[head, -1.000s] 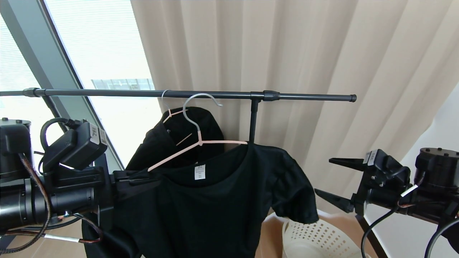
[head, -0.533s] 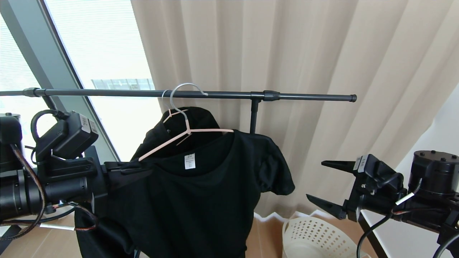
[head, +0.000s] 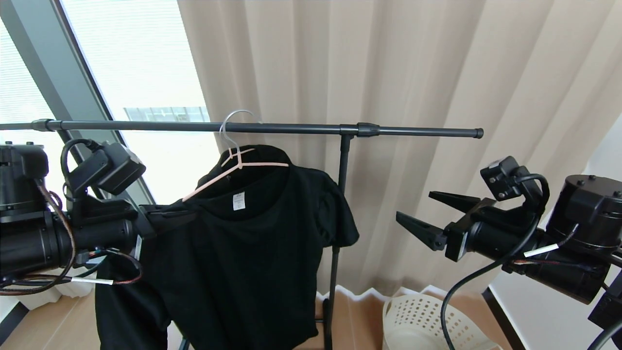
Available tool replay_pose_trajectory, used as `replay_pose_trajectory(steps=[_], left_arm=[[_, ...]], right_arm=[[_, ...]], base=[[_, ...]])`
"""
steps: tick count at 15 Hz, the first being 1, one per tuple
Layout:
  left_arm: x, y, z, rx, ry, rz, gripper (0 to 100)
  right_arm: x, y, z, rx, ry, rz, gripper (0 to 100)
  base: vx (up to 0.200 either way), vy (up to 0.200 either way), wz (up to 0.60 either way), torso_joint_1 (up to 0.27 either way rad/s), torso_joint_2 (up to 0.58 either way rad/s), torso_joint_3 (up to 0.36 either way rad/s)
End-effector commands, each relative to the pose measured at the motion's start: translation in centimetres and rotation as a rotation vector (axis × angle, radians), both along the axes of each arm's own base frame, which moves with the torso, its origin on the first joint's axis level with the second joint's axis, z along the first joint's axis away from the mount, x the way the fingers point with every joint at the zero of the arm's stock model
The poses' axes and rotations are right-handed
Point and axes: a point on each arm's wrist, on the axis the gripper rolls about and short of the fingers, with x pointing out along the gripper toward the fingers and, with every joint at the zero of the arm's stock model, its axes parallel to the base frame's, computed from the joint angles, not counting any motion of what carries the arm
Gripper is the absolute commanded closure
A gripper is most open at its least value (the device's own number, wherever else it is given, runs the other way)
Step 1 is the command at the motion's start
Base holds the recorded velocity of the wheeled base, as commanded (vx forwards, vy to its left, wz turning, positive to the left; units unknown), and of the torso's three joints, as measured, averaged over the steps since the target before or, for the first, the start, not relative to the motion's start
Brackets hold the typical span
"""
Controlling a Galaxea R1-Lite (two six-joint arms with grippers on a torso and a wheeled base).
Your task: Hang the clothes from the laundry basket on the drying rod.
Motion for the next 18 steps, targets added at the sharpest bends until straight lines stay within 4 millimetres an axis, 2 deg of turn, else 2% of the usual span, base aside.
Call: replay_pose_trajectory(steps=[1, 5, 8, 9, 13, 18], left_arm=[[1.2, -0.1, -0.6, 0.001, 0.032, 0.005, 100], [2.9, -0.8, -1.0, -0.002, 0.079, 0.098, 100], [3.9, -1.8, -1.4, -0.002, 0.1, 0.099, 100], [4.8, -3.0, -1.3, -0.046, 0.129, 0.107, 100], [7.2, -5.5, -1.0, -0.14, 0.186, 0.189, 100], [10.4, -8.5, -1.5, -0.147, 0.178, 0.294, 100]], right_arm=[[0.1, 0.3, 0.7, 0.011, -0.02, 0.002, 0], [0.2, 0.4, 0.7, 0.007, -0.008, 0.002, 0], [0.3, 0.3, 0.9, 0.01, -0.015, -0.004, 0], [0.4, 0.3, 0.9, 0.008, -0.012, -0.004, 0], [0.2, 0.2, 1.1, 0.013, -0.022, -0.004, 0], [0.0, 0.1, 1.5, 0.018, -0.035, -0.005, 0]], base=[[0.0, 0.0, 0.0, 0.0, 0.0, 0.0], [0.0, 0.0, 0.0, 0.0, 0.0, 0.0], [0.0, 0.0, 0.0, 0.0, 0.0, 0.0], [0.0, 0.0, 0.0, 0.0, 0.0, 0.0], [0.0, 0.0, 0.0, 0.0, 0.0, 0.0], [0.0, 0.0, 0.0, 0.0, 0.0, 0.0]])
